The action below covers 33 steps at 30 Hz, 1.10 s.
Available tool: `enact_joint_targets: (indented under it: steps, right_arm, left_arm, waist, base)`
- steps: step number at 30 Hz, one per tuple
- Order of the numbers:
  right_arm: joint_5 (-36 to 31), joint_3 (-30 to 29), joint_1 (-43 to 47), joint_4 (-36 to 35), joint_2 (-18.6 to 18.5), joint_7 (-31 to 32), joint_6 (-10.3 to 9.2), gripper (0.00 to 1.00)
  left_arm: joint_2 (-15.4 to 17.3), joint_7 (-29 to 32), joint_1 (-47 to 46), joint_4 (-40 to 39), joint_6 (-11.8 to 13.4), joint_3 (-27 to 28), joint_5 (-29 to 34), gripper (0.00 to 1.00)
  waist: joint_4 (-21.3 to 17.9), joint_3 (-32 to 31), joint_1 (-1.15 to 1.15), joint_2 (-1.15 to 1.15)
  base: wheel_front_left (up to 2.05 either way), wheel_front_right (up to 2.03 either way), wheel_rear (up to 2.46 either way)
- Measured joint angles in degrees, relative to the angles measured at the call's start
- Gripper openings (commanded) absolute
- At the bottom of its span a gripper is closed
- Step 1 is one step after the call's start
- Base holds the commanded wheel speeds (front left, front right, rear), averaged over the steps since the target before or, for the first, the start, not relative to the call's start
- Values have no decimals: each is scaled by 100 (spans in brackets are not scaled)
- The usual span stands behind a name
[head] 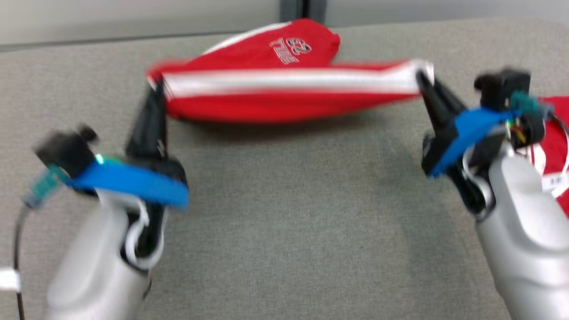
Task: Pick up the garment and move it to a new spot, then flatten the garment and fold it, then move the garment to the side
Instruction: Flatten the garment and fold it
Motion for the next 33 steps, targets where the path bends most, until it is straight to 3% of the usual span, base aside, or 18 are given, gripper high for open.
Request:
enact_joint_targets:
  steps: [4,9,15,20,26,33]
  right_arm:
    - [288,54,1062,-592,-332,483,-2,0]
    - [412,-401,2511,-1711,-534,1480,2,0]
    - [315,-1189,4080,-3488,-380,2840,2,0]
    - [166,-1686,5040,-4833,-108,3883,2,0]
    - [-60,-1941,5048,-5562,51,4189,2,0]
    - [-99,-1601,3685,-4835,-328,4186,-4,0]
  left_arm:
    - [157,-46,1134,-192,-1,-442,205,0]
    - [297,100,2221,-644,55,-671,141,0]
    - [721,793,3279,-1558,345,-969,-27,0]
    - [1172,1414,3952,-2448,782,-1118,-53,0]
    - [1306,1603,4060,-3132,1045,-1054,-55,0]
    - [617,1519,3182,-2742,990,-1199,23,0]
  waist:
    - [74,-351,0,0]
    - [140,-738,-1,0]
    - [171,-922,0,0]
    - [232,-914,0,0]
    - [322,-842,0,0]
    - [494,-658,2,0]
  base:
    - [0,0,0]
    - [0,0,0]
    - [0,0,0]
    - [0,0,0]
    - [0,0,0]
    - [0,0,0]
